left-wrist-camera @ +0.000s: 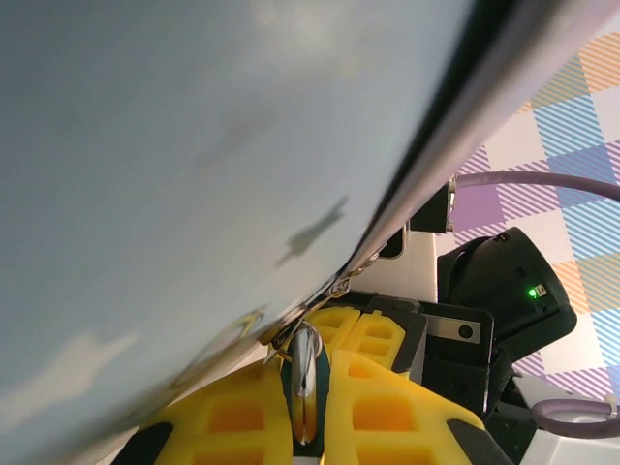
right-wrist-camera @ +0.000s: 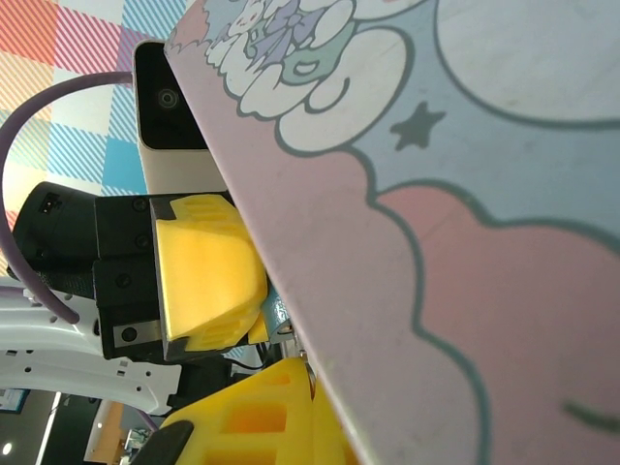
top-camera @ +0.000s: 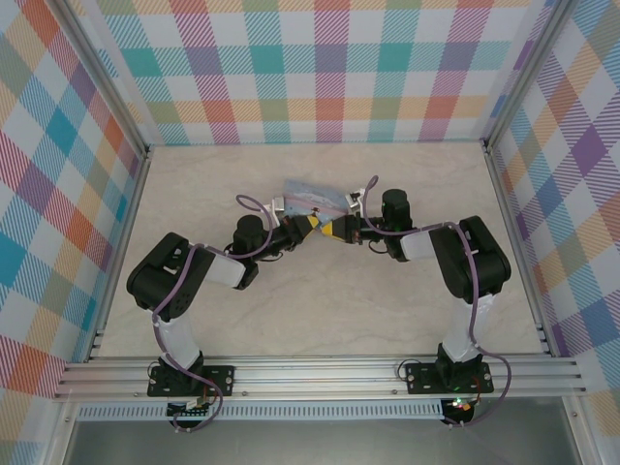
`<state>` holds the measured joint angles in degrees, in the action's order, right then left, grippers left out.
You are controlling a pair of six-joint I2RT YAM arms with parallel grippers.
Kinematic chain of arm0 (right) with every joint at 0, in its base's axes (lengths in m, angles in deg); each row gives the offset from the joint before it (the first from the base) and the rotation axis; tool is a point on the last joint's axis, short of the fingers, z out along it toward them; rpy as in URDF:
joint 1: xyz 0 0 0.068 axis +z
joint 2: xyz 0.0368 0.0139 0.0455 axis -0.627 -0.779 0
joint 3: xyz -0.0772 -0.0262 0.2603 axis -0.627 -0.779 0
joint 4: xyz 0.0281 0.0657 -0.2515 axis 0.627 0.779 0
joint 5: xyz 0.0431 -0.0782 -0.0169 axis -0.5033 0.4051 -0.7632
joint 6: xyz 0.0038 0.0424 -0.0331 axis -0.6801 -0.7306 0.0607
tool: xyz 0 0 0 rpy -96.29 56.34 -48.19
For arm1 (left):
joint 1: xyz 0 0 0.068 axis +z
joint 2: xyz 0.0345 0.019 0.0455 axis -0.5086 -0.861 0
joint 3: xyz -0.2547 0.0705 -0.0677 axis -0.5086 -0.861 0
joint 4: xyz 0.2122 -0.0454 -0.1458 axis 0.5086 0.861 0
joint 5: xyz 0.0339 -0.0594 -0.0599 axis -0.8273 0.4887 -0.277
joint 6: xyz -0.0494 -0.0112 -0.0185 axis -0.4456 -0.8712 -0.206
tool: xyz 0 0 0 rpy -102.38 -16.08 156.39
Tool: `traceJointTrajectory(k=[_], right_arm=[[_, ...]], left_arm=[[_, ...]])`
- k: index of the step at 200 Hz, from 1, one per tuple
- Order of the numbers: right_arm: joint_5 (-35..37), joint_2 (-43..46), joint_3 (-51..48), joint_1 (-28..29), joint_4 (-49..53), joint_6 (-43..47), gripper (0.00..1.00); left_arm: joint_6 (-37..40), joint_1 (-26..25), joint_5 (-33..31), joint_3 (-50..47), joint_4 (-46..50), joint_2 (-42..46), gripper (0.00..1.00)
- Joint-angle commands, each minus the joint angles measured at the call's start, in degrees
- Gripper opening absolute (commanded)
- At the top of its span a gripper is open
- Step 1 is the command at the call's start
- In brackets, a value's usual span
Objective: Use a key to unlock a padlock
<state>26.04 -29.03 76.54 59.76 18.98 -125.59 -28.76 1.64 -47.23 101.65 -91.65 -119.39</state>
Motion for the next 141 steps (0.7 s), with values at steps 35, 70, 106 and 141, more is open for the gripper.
traceJointTrajectory(k=[35, 70, 106, 141], right_arm=[[7.5, -1.2, 3.7, 1.9, -17.4, -4.9, 0.06], [8.3, -1.9, 6.0, 2.5, -18.0, -5.3, 0.06], [7.8, -0.7, 7.4, 2.3, -15.2, -3.4, 0.07], [6.7, 0.1, 7.1, 1.2, -13.4, -2.4, 0.06]], left_arm=[[-4.3, -6.4, 13.0, 2.1, -5.7, -1.0, 0.0], [-6.1, -7.8, 12.1, 3.6, -7.5, -2.0, 0.0], [-5.6, -7.8, 13.2, 3.3, -6.9, -3.5, 0.0], [-2.8, -7.4, 13.4, 2.7, -3.9, -3.7, 0.0]])
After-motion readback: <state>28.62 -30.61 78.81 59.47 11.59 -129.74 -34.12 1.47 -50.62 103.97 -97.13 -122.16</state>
